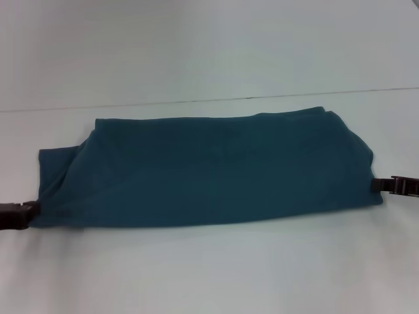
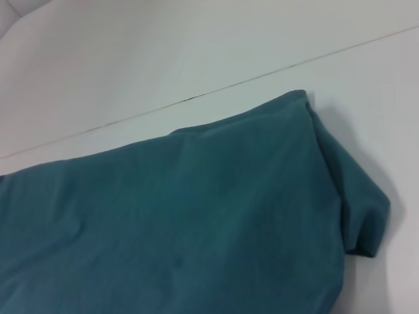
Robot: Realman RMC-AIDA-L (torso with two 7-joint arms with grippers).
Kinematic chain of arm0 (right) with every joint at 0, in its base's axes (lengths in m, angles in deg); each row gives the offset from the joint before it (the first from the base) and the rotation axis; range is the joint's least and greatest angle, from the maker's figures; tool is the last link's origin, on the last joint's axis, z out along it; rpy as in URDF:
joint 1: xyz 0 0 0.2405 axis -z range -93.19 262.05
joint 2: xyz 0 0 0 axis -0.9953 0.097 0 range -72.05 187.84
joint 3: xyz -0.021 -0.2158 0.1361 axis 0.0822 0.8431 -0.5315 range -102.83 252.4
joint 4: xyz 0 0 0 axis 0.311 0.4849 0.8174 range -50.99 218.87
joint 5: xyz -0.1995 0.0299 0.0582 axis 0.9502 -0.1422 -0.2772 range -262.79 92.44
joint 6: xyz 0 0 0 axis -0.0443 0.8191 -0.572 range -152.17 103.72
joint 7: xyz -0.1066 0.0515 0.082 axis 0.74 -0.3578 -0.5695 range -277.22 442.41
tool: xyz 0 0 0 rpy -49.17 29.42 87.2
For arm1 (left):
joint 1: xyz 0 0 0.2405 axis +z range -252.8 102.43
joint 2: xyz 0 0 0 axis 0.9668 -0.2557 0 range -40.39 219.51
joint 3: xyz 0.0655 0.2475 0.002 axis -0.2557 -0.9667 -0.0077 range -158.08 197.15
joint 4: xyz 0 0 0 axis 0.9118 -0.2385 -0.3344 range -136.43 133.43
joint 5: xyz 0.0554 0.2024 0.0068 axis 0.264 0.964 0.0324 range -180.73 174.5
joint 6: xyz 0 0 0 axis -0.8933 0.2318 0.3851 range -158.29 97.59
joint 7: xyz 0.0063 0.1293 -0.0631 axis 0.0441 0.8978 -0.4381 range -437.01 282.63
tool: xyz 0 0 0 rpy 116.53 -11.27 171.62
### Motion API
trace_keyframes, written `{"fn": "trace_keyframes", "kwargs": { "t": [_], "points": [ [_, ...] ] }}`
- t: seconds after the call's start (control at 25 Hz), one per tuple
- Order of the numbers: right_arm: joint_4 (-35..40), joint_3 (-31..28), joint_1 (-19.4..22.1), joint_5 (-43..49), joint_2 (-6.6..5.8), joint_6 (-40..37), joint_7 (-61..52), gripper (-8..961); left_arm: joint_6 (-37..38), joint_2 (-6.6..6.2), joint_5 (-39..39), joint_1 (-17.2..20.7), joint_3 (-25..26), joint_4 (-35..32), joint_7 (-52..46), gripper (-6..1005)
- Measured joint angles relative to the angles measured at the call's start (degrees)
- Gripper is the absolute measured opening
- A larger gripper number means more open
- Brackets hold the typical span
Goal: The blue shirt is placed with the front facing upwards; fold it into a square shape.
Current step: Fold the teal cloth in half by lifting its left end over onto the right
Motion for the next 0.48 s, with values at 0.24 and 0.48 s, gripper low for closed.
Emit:
{"fn": "trace_keyframes", "kwargs": {
  "t": [0.24,0.48],
  "points": [
    [0.0,0.0,-0.14,0.0,0.05,-0.19,0.0,25,0.24,0.05,-0.2,0.17,0.02,-0.03,0.03,0],
    [0.0,0.28,-0.11,0.0,0.07,-0.31,0.0,36,0.63,0.08,-0.35,-0.03,0.75,-0.11,-0.16,1]
  ]
}}
